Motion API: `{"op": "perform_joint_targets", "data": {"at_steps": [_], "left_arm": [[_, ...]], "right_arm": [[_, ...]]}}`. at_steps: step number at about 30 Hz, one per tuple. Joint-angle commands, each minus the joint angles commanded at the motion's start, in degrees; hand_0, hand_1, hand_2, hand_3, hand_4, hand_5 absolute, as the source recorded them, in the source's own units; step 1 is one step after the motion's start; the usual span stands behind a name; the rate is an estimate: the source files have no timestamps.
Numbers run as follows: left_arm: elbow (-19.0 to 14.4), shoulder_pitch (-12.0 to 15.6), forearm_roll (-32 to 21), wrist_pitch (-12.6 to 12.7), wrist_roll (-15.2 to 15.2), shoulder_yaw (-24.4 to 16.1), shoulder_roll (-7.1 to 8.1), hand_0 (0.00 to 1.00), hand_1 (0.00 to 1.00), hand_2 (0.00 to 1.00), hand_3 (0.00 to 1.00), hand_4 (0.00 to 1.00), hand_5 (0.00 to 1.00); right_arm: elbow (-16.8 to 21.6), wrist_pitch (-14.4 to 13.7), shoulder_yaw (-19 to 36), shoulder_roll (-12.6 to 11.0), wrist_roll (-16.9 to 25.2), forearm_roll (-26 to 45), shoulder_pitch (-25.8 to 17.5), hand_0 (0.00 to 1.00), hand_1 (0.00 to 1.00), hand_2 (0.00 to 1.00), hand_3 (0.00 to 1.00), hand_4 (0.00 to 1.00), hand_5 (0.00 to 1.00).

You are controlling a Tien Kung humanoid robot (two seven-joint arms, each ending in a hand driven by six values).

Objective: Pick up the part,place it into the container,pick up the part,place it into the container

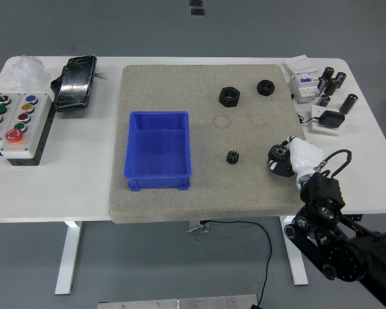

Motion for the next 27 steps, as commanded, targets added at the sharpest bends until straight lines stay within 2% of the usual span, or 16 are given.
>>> {"op": "perform_joint_targets", "data": {"at_steps": [4,5,9,10,13,15,16,19,21,22,27], "left_arm": [[0.0,0.0,0.0,0.0,0.0,0.0,-0.03,0.618,0.512,0.551,0.643,0.638,0.41],[0.0,0.0,0.0,0.0,0.0,0.0,-0.04,0.618,0.513,0.551,0.643,0.638,0.41],[0.0,0.1,0.1,0.0,0.1,-0.1,-0.02,0.618,0.513,0.551,0.643,0.638,0.41],[0.0,0.1,0.2,0.0,0.2,-0.2,0.03,0.617,0.513,0.551,0.643,0.638,0.41],[0.0,0.0,0.7,0.1,0.6,-0.7,0.14,0.617,0.513,0.551,0.643,0.638,0.41],[0.0,-0.2,1.2,0.1,0.8,-1.1,0.2,0.617,0.513,0.551,0.643,0.638,0.41],[0.0,-0.2,1.2,0.1,0.9,-1.1,0.22,0.617,0.512,0.551,0.642,0.638,0.411],[0.0,-0.4,1.2,0.1,1.0,-1.0,0.28,0.617,0.512,0.551,0.642,0.638,0.411],[0.0,-0.4,1.2,0.1,1.0,-0.9,0.31,0.617,0.512,0.551,0.642,0.638,0.411],[0.0,-0.4,1.1,0.1,1.1,-0.9,0.33,0.617,0.513,0.551,0.642,0.638,0.41],[0.0,-0.3,1.1,0.2,1.3,-0.9,0.36,0.617,0.513,0.551,0.642,0.638,0.41]], "right_arm": [[2.0,-0.9,-0.5,-0.6,0.0,-0.1,0.3,0.305,0.491,0.415,0.468,0.264,0.098],[3.1,-1.2,-1.0,-0.9,0.0,0.1,0.7,0.309,0.491,0.414,0.46,0.22,0.067],[7.8,-2.7,-4.5,-1.8,0.0,1.9,3.7,0.309,0.491,0.414,0.46,0.22,0.067],[9.0,-3.2,-5.8,-1.7,0.0,2.2,4.9,0.348,0.503,0.407,0.457,0.221,0.059],[11.0,-4.8,-9.6,-0.4,1.9,4.0,8.4,0.348,0.503,0.407,0.457,0.221,0.059],[10.9,-6.5,-12.6,1.2,4.5,6.1,11.0,0.348,0.503,0.407,0.457,0.221,0.059],[10.6,-7.3,-13.9,2.0,5.7,7.1,12.1,0.403,0.518,0.44,0.473,0.258,0.009],[9.3,-9.2,-18.3,4.6,9.8,11.0,15.3,0.403,0.518,0.44,0.473,0.258,0.009],[8.0,-9.6,-20.9,6.0,12.0,13.2,16.6,0.403,0.518,0.44,0.473,0.258,0.009],[7.5,-9.6,-22.1,6.4,12.8,14.1,17.1,0.461,0.577,0.567,0.555,0.368,0.002],[4.7,-7.8,-28.0,8.1,14.0,15.0,19.2,0.461,0.577,0.567,0.555,0.368,0.002]]}}
